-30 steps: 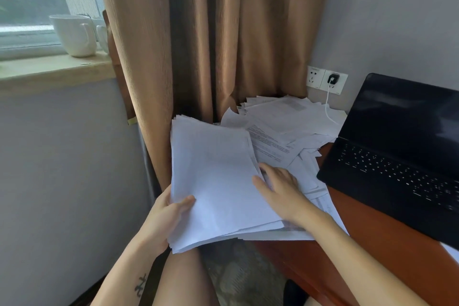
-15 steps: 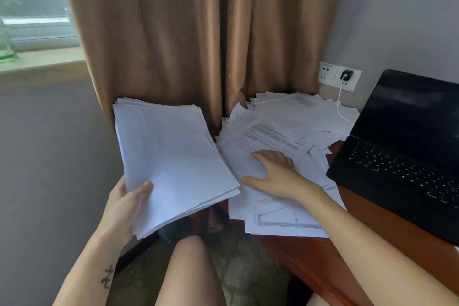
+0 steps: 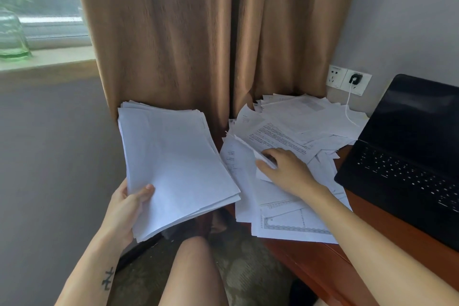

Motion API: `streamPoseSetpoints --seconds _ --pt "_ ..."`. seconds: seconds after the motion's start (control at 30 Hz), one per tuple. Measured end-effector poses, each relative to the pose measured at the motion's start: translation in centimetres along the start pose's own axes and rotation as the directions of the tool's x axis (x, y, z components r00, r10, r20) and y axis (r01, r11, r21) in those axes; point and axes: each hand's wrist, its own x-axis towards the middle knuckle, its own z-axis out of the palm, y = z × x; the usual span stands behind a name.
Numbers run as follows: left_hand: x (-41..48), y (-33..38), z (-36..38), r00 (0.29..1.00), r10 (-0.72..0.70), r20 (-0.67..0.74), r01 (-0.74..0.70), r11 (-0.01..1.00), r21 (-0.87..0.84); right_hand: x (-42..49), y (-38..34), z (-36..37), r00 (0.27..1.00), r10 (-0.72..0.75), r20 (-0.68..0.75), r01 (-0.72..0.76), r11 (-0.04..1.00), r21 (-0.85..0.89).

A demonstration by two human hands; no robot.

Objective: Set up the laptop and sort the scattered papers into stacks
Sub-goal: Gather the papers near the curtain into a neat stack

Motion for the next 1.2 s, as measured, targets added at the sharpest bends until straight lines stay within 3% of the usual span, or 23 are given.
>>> streamPoseSetpoints --seconds 0.13,0.2,0.4,0.5,0.57,0.67,0.83,0.97,1.07,1.13,1.2 --pt "-0.2 -0.1 0.2 1.0 -0.017 0.014 0.018 1.0 -0.007 -0.2 0.2 0.4 0.983 0.061 0.174 -0.049 0.996 -0.07" --pt "-0.2 0.0 0.2 1.0 -0.02 0.013 0.02 1.0 -0.003 -0.2 0.4 1.0 0.982 0.074 0.176 -0.051 0.99 -0.129" --pt "-0.4 0.2 -0.1 0.999 -0.025 0.025 0.025 1.0 0.012 -0.4 0.1 -0.1 0.993 -0.119 -0.021 0.107 0.944 -0.311" --pt "-0.7 0.4 0.1 0.999 -0.021 0.036 0.021 1.0 0.006 0.1 0.3 -0.9 0.98 -0.147 -0.137 0.092 0.933 -0.347" --pt "-0.8 0.5 0.4 0.998 -0.018 0.053 0.018 1.0 0.002 0.4 0.7 -1.4 0.965 -0.117 -0.235 0.055 0.965 -0.256" --pt "-0.9 0.8 0.9 0.996 -0.022 0.088 0.021 1.0 0.005 0.6 0.7 -2.7 0.929 -0.012 -0.371 0.031 0.999 0.045" --pt "-0.9 1.3 2.8 0.983 -0.046 0.176 0.042 0.999 0.025 0.4 -0.6 -5.5 0.859 0.198 -0.472 0.038 0.895 0.444" --pt "-1.0 1.4 4.9 0.969 -0.076 0.237 0.068 0.997 0.042 -0.7 -2.4 -6.7 0.854 0.116 -0.507 0.193 0.834 0.517" --pt "-1.1 1.6 6.1 0.963 -0.1 0.251 0.092 0.995 0.043 -1.8 -2.8 -6.3 0.896 -0.121 -0.427 0.3 0.874 0.382" --pt "-0.9 1.7 6.5 0.96 -0.115 0.257 0.106 0.993 0.046 -2.6 -2.6 -5.6 0.932 -0.274 -0.235 0.335 0.901 0.274" --pt "-0.6 1.6 6.4 0.955 -0.136 0.264 0.128 0.991 0.05 -3.4 -2.5 -4.7 0.952 -0.303 -0.042 0.306 0.932 0.197"
